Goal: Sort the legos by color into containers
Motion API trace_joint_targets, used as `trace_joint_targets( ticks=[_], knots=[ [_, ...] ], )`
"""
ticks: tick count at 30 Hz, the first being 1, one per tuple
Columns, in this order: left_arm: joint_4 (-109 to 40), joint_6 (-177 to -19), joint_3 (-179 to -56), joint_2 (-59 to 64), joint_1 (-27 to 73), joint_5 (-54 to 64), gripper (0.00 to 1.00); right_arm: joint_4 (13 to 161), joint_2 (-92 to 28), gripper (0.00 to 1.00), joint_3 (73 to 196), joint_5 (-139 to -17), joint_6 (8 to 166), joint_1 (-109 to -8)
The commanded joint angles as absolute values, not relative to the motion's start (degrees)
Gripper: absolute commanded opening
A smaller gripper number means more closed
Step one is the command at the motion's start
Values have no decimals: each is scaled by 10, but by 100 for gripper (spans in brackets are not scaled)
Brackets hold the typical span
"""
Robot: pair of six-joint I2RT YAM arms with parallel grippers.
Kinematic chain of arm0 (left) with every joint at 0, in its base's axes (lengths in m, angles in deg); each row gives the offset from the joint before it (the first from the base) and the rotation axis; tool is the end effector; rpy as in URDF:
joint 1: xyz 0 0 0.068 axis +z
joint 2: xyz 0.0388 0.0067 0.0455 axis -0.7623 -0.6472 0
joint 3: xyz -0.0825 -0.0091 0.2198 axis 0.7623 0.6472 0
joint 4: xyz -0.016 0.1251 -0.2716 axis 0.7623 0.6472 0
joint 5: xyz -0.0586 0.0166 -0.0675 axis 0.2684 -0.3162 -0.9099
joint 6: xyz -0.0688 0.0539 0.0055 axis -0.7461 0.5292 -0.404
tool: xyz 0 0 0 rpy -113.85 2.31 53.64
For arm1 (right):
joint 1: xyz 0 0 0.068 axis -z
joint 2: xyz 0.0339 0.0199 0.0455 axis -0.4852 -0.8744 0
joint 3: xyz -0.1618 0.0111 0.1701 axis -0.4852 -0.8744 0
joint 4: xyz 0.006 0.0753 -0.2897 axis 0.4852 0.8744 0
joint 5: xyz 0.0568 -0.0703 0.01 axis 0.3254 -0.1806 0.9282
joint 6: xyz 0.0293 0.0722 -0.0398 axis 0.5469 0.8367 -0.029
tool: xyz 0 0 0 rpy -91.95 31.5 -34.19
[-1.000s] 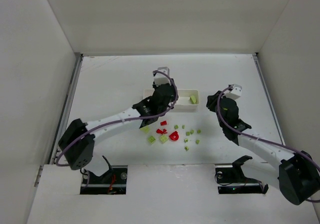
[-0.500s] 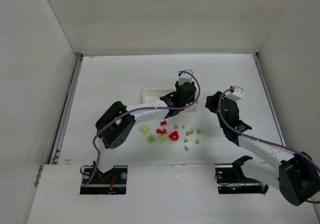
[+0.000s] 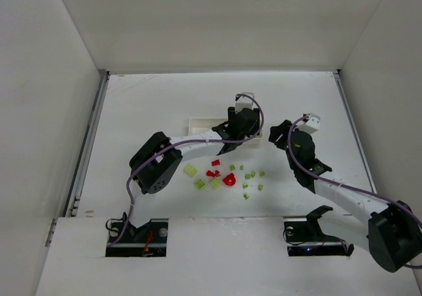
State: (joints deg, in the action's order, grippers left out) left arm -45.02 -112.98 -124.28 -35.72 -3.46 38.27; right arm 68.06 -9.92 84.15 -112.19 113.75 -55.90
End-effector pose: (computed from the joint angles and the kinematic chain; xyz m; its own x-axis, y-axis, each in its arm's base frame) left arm 0.3344 -0.3908 0.1526 -0.4167 -0.1137 -0.9019 0.3370 0.9022 -0.2694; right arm 0.2949 0.1103 0.1588 -0.2115 0.4456 -0.8699 0.1174 0.8952 0.4300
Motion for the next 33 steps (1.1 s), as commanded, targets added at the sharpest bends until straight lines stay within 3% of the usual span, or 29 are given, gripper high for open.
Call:
trace_joint_targets(
  ticks=[1,6,8,11,14,17,25,33],
  knots=[
    [-475,-1122,-1239,-294,-28,380,59,656,-106,63,852,-1133,1133,-576],
    [-476,-1123,-1169,-208,-14,375,53,676,-91,36,856,-1124,1121,-631],
    [-486,-1127,-1111,-154,-7,379,47,707,-85,34,868,-1116,1120,-679],
    [-495,-1140,-1006,-61,4,382,39,737,-102,40,889,-1102,1122,-750],
    [-497,-1159,-889,40,12,396,38,770,-159,56,928,-1096,1127,-814],
    [-491,-1175,-788,130,26,416,38,787,-242,63,976,-1086,1147,-845],
    [-480,-1187,-644,281,95,417,42,847,-426,64,1100,-1083,1226,-855],
    [-495,-1188,-627,293,94,408,43,852,-494,64,1130,-1072,1307,-864]
  ],
)
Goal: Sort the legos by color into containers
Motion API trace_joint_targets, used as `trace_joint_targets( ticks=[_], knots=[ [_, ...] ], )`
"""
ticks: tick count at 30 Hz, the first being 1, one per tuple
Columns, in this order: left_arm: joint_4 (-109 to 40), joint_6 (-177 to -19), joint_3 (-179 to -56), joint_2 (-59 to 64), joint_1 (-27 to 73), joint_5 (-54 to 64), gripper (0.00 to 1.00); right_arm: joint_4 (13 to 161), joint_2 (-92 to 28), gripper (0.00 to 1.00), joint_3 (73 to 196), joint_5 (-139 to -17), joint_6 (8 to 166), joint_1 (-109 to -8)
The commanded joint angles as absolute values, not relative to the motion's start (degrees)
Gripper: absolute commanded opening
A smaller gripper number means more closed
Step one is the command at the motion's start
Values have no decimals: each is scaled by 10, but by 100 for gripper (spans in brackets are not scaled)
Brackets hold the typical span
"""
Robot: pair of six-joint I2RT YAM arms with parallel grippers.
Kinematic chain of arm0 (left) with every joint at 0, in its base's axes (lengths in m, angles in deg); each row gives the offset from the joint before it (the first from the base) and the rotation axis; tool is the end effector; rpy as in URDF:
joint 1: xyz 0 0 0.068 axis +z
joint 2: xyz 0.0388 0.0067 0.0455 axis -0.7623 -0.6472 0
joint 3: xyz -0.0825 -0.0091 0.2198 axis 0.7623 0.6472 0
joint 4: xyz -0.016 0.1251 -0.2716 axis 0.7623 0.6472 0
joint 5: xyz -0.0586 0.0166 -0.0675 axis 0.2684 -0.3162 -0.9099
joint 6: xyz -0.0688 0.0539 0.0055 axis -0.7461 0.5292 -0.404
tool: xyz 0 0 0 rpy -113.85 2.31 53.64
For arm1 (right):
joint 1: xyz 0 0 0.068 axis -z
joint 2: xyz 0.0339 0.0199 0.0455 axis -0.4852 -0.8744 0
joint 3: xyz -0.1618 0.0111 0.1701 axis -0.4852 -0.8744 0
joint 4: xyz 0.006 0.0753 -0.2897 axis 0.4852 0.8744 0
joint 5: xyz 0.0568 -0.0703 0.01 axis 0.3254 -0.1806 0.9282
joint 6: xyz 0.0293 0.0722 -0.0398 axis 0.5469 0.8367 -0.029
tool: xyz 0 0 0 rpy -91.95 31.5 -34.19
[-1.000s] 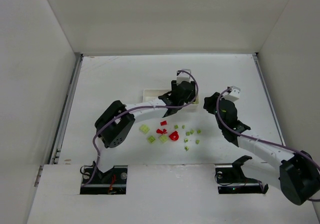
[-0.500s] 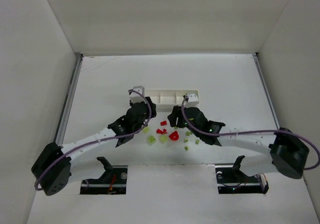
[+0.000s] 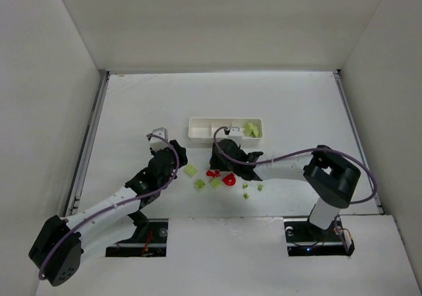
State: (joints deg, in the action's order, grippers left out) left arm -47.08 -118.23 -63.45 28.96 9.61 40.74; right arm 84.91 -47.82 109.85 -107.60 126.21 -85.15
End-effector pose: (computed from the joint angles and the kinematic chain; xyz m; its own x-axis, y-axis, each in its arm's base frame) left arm 0.2421 -0.1565 0.1497 -0.2993 -0.3545 -0.8858 0.0840 0.9150 -0.3946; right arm 0.2430 0.3094 0.0704 -0.7189 0.1241 -0.6840 -0.1497 0.9332 0.3266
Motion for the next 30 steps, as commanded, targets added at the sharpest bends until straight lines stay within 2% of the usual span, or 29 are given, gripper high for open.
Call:
trace_joint_targets(
  ticks=[1,4,8,17,24,30],
  knots=[
    [-494,-1188,-625,295,92,407,43,852,-499,64,1131,-1072,1314,-864],
    [-489,-1188,-622,315,90,407,43,850,-513,63,1139,-1073,1322,-864],
    [-489,-1189,-616,334,90,409,44,864,-526,56,1154,-1089,1318,-864],
    [-492,-1188,-617,326,84,410,44,945,-572,60,1207,-1146,1284,-887],
    [-488,-1190,-612,347,90,413,44,1033,-630,52,1282,-1197,1284,-913],
    [-482,-1190,-611,361,95,410,44,1068,-657,53,1313,-1224,1286,-929]
  ],
)
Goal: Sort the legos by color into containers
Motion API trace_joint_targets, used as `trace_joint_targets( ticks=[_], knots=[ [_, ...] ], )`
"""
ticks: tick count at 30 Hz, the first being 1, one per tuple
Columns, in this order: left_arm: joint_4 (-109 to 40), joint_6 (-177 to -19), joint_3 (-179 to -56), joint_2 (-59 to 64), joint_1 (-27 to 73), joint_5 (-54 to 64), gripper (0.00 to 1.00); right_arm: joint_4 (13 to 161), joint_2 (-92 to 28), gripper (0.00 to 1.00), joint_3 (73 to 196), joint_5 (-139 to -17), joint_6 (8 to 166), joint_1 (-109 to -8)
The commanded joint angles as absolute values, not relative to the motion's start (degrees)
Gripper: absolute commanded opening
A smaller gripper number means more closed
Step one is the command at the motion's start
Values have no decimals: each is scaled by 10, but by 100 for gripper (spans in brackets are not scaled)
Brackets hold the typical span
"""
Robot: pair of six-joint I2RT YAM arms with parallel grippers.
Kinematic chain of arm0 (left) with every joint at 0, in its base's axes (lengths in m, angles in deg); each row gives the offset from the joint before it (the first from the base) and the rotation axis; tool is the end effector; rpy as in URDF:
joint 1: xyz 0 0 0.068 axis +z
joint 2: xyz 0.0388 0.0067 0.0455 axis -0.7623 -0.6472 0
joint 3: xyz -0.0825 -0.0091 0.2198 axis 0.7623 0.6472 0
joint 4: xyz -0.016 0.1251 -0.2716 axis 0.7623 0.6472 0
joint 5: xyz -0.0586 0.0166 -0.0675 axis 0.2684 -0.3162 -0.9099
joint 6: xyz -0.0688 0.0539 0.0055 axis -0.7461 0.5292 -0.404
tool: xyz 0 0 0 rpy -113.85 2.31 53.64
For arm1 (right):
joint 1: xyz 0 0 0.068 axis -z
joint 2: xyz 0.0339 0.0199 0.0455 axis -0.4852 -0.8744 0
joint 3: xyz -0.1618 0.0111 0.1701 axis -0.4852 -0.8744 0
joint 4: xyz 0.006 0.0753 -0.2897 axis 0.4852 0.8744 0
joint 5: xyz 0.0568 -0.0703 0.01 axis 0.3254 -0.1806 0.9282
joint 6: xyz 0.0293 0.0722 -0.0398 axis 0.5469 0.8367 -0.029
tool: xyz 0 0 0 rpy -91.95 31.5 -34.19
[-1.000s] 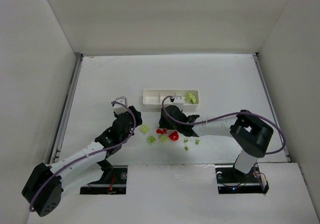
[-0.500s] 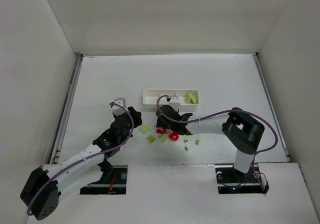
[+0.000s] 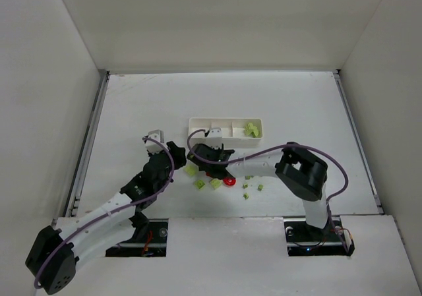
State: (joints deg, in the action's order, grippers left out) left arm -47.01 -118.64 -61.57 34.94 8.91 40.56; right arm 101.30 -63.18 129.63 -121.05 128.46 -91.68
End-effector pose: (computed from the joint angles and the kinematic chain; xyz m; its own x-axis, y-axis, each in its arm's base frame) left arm 0.2337 -0.1541 0.1631 -0.2589 -0.3975 -0.8803 0.1179 0.8916 -0.4373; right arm 0.2395 0.3647 0.0622 -0.6857 -0.0051 -0.7279 -0.0981 0.9915 0.0855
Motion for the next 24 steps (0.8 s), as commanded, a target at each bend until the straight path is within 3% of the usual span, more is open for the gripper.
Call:
trace_joint_targets(
  ticks=[1,3,9,19,24],
  knots=[
    [-480,-1191,-611,364,95,409,44,1074,-661,53,1317,-1230,1287,-931],
    [-476,-1192,-611,370,94,414,44,1079,-668,50,1324,-1231,1287,-935],
    [-463,-1195,-608,399,109,423,44,1077,-675,30,1326,-1233,1294,-938],
    [-432,-1218,-599,435,139,437,44,975,-532,26,1268,-1235,1241,-927],
    [-438,-1216,-601,424,124,431,44,944,-504,26,1309,-1198,1184,-898]
  ],
)
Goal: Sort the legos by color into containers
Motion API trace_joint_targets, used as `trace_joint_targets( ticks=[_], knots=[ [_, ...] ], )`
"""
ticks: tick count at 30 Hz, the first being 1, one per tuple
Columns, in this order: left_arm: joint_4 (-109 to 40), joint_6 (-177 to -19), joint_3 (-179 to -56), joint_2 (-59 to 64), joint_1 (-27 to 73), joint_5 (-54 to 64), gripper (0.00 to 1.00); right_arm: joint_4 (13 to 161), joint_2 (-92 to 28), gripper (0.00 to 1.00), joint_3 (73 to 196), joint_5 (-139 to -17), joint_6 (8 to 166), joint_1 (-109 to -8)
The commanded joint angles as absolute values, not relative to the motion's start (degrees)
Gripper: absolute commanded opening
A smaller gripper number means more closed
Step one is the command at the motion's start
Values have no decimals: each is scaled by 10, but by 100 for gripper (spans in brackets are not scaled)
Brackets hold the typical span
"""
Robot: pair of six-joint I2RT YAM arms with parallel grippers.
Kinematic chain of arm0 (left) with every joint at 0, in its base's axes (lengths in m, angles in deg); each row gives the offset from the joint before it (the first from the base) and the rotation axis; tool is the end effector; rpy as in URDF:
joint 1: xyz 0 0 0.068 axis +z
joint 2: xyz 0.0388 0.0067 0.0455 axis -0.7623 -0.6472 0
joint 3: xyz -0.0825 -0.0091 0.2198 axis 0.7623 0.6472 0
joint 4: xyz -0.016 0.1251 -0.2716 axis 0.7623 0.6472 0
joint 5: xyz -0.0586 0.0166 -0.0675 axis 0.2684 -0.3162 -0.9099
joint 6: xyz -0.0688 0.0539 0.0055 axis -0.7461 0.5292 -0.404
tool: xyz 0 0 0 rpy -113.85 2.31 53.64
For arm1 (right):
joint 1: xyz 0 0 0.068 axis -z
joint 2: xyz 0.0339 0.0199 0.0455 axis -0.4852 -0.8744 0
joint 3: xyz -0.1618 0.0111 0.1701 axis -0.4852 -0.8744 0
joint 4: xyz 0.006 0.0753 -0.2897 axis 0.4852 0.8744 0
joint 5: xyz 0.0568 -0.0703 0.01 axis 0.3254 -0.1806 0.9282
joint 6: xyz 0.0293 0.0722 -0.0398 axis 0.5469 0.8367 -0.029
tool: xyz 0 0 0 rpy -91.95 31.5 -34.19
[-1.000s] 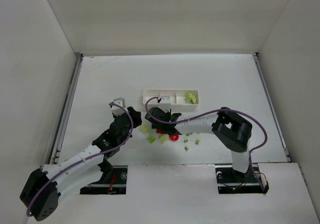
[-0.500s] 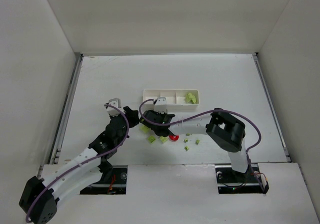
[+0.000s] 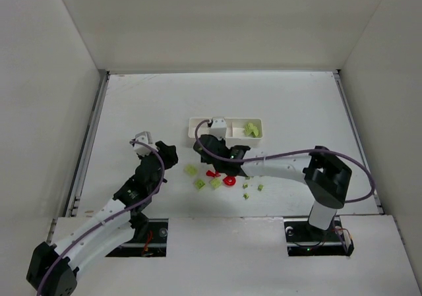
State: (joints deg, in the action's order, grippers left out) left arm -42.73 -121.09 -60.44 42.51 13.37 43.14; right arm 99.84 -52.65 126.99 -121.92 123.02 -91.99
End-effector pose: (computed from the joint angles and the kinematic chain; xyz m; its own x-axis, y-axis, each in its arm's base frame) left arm 0.2364 -0.1254 0.1778 -0.1779 -0.4768 -0.8608 0.0167 0.8732 -0.4871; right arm 0.2362 0.3612 0.1248 -0.6083 0.0103 -0.7936 -0.1655 0.9763 0.1395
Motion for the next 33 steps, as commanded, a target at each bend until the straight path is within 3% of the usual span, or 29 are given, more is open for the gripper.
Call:
trace_joint_targets(
  ticks=[1,15,18,22,26,29,33],
  knots=[
    [-442,-1214,-601,419,118,433,44,944,-509,26,1325,-1192,1176,-888],
    [-448,-1219,-602,398,52,454,43,916,-637,32,1466,-1140,1137,-800],
    [-439,-1233,-605,398,17,466,42,918,-644,38,1477,-1138,1133,-800],
    [-421,-1249,-603,390,-48,517,42,916,-647,56,1469,-1134,1136,-800],
    [-422,-1251,-609,350,-109,549,42,910,-632,63,1454,-1133,1144,-800],
    [-429,-1248,-622,303,-143,566,42,899,-603,62,1434,-1133,1141,-793],
    [-433,-1215,-665,212,-169,552,42,864,-524,52,1347,-1139,1146,-786]
  ],
)
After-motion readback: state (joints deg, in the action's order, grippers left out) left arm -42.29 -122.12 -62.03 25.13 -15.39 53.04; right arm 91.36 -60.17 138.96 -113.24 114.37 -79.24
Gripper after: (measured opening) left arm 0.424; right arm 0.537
